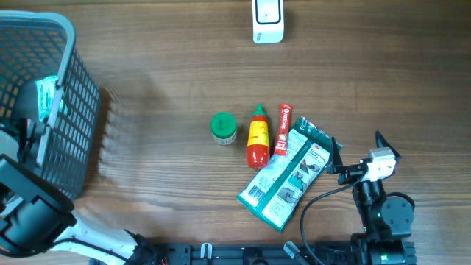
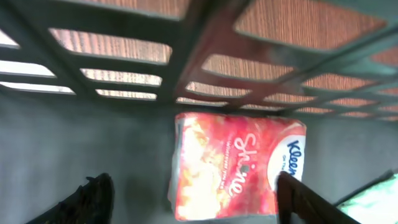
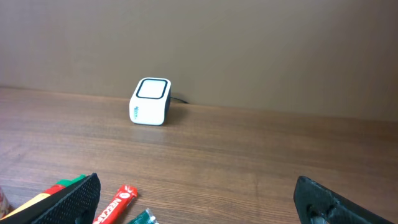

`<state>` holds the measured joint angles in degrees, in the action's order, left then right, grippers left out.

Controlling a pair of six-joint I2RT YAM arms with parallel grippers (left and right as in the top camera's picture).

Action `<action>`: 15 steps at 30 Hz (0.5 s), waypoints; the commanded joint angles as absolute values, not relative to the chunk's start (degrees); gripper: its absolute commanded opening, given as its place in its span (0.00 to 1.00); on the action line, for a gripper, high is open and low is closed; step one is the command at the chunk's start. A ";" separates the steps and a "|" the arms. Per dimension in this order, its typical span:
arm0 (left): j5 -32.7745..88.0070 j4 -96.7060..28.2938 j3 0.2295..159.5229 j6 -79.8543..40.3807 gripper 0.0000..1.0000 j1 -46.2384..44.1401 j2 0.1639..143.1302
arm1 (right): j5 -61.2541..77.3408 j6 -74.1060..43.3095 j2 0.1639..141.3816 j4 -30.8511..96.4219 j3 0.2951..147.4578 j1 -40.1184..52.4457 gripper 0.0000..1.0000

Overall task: Scan the item barcode
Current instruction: 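Grasp the red Kleenex tissue pack with the left gripper and lift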

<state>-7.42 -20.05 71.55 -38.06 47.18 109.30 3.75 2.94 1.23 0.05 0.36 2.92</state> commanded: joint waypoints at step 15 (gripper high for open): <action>-6.66 -21.63 71.13 -37.65 0.04 44.25 116.81 | 2.94 3.44 1.19 -0.05 0.32 3.20 0.99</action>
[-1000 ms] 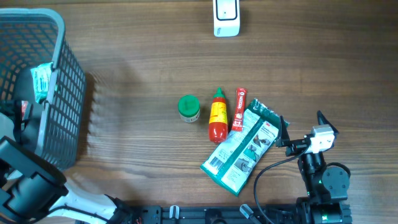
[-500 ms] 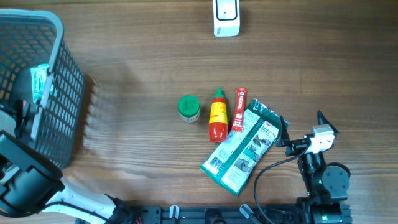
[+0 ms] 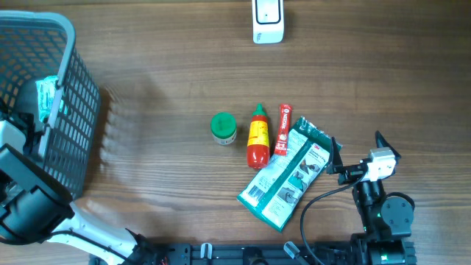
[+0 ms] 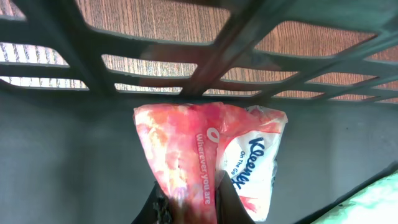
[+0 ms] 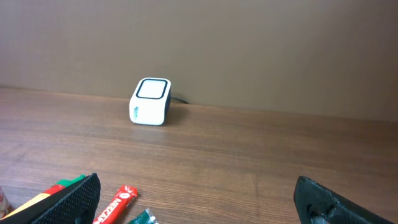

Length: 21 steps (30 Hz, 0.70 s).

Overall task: Scan the item barcode
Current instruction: 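Grasp the red Kleenex tissue pack with the left gripper and lift, then carry the tissue pack to the table and release it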

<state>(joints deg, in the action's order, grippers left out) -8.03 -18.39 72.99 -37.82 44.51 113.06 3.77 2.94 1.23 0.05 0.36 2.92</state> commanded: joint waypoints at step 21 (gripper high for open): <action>22.39 -21.43 71.37 -39.64 0.04 42.44 70.08 | 2.94 3.44 1.19 -0.05 0.32 3.20 1.00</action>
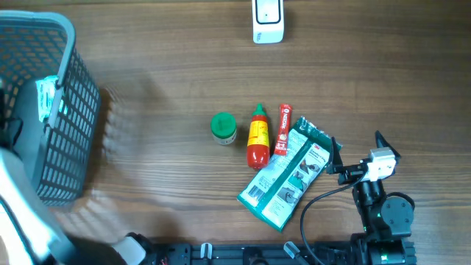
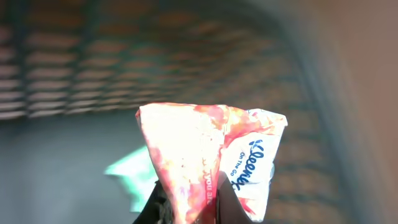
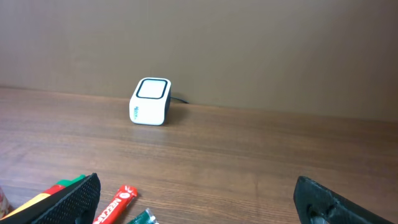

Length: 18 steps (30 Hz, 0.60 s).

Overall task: Scan the item barcode
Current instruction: 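Carry the tissue pack to the table and release it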

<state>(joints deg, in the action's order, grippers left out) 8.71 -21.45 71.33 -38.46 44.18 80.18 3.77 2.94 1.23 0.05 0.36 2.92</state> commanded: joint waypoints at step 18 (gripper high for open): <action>8.19 -51.27 66.11 -30.48 0.04 -4.27 67.90 | 2.94 3.44 1.19 -0.05 0.32 3.20 1.00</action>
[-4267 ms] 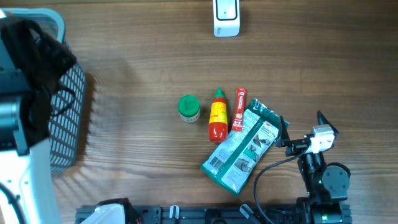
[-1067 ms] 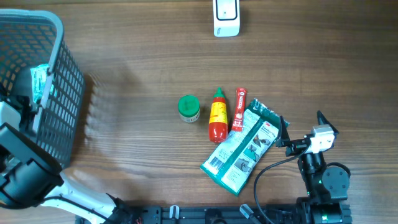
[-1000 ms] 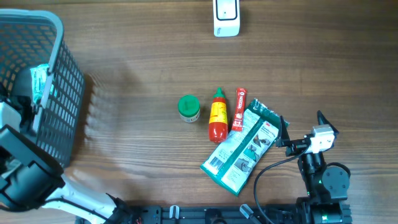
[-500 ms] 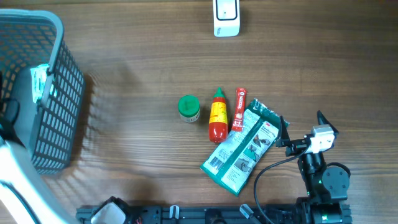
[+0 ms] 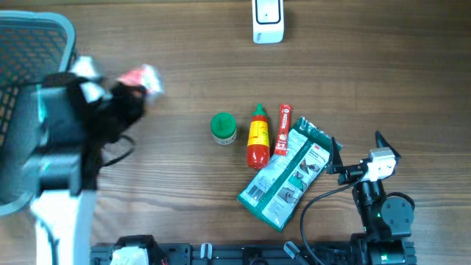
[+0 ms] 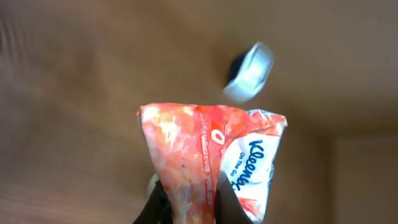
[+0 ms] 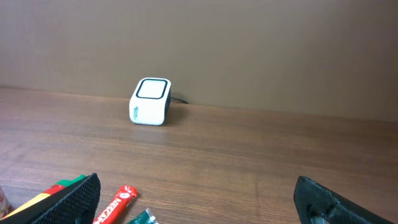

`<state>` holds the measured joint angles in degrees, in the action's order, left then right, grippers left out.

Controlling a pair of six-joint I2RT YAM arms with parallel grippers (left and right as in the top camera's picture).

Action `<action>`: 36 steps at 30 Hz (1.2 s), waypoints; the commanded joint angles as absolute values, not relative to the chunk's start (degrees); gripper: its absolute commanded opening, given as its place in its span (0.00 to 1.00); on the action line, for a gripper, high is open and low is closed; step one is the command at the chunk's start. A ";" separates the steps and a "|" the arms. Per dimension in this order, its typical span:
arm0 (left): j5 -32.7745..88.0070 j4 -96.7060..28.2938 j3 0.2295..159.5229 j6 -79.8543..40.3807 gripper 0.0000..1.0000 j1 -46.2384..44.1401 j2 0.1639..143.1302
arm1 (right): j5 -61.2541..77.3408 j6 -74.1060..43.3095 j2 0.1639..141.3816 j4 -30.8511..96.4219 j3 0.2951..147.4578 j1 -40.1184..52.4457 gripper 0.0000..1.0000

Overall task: Scan the item barcode
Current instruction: 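Carry the tissue pack to the table and release it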

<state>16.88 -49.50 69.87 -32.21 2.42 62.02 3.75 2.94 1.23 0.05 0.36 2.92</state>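
Note:
A red and white Kleenex tissue pack (image 6: pixel 211 155) is pinched in my left gripper (image 6: pixel 186 202), which is shut on its lower edge. Overhead, the blurred pack (image 5: pixel 141 76) hangs over the table just right of the basket, with the left gripper (image 5: pixel 131 90) under it. The white scanner (image 5: pixel 267 20) stands at the table's far edge. It also shows as a blurred shape, the scanner (image 6: pixel 250 73), beyond the pack, and as the scanner (image 7: pixel 150 101) in the right wrist view. My right gripper (image 5: pixel 358 149) rests open at the front right, holding nothing.
A grey mesh basket (image 5: pixel 29 44) fills the left side. In mid-table lie a green-lidded jar (image 5: pixel 223 128), a red sauce bottle (image 5: pixel 257 136), a red stick pack (image 5: pixel 283 129) and a green pouch (image 5: pixel 288 175) next to the right gripper.
My left gripper, still shut on the tissue pack, was inside the basket and is now outside it, over the table to its right. The right arm has not moved.
My left gripper stood open over the tissue pack on the basket floor. Then it was shut on the pack, then held it higher inside the basket. Now the pack is out of the basket, over the table, facing the scanner.

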 commanded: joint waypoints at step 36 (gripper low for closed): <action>-3.99 -96.53 109.03 -2.52 0.04 -9.74 94.08 | 2.94 3.44 1.19 -0.05 0.32 3.20 1.00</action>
<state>6.00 -95.70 105.93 -5.93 -9.85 94.83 3.75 2.94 1.23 0.05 0.36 2.92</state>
